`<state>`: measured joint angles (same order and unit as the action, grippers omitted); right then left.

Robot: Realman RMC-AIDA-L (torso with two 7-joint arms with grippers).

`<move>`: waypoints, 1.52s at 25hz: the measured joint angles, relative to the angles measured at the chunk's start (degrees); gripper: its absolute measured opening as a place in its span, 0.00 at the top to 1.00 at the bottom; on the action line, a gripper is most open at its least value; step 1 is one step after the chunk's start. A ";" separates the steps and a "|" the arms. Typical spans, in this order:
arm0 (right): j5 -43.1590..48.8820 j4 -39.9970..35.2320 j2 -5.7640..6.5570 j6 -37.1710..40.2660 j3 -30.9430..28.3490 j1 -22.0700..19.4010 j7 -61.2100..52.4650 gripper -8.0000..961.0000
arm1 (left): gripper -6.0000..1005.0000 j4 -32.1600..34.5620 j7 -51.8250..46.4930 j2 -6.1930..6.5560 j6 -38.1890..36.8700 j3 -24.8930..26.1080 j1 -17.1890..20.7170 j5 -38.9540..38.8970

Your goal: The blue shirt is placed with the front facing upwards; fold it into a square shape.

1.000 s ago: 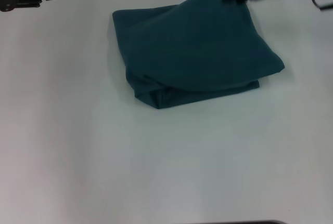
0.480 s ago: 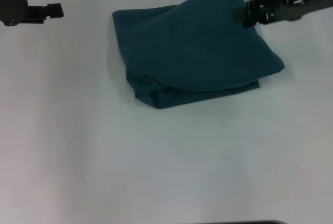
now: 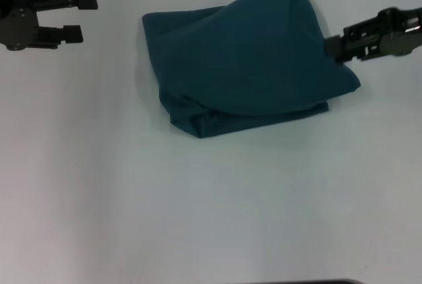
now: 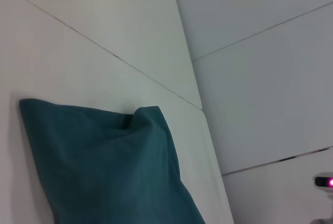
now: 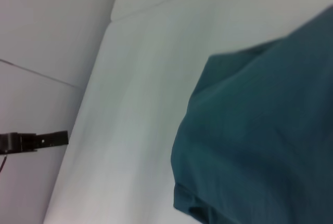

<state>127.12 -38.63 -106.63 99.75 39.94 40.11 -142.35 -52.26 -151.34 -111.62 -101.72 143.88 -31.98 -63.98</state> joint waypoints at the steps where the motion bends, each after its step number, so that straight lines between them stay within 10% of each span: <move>1: 0.04 0.91 -0.04 -0.14 0.31 0.14 0.00 0.48 | 0.07 -0.01 0.01 -0.07 0.00 -0.01 0.00 0.00; 15: 12.10 7.05 -2.91 -13.11 2.61 3.52 -4.05 0.48 | 0.07 -0.01 0.18 -0.77 0.69 0.00 -0.51 -0.04; 27: 6.51 0.81 -2.20 -7.20 2.28 3.31 -4.81 0.48 | 0.07 -0.12 7.92 -1.32 0.13 -4.76 -0.72 0.10; 30: 6.14 -0.01 -1.94 -6.53 1.49 3.07 -4.33 0.48 | 0.07 -0.48 18.93 -3.47 0.29 -5.90 0.16 0.12; 35: 6.05 -0.05 -1.62 -6.47 -0.55 2.96 -3.97 0.48 | 0.07 -4.65 39.42 -10.68 3.94 -6.11 5.40 0.39; 38: 6.03 -0.07 -1.42 -6.44 -1.34 2.92 -3.95 0.48 | 0.07 -4.28 41.19 -12.09 6.12 -7.23 7.32 1.33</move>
<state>133.15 -38.70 -108.05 93.31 38.60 43.04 -146.29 -56.54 -110.15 -123.71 -95.60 136.65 -24.67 -62.65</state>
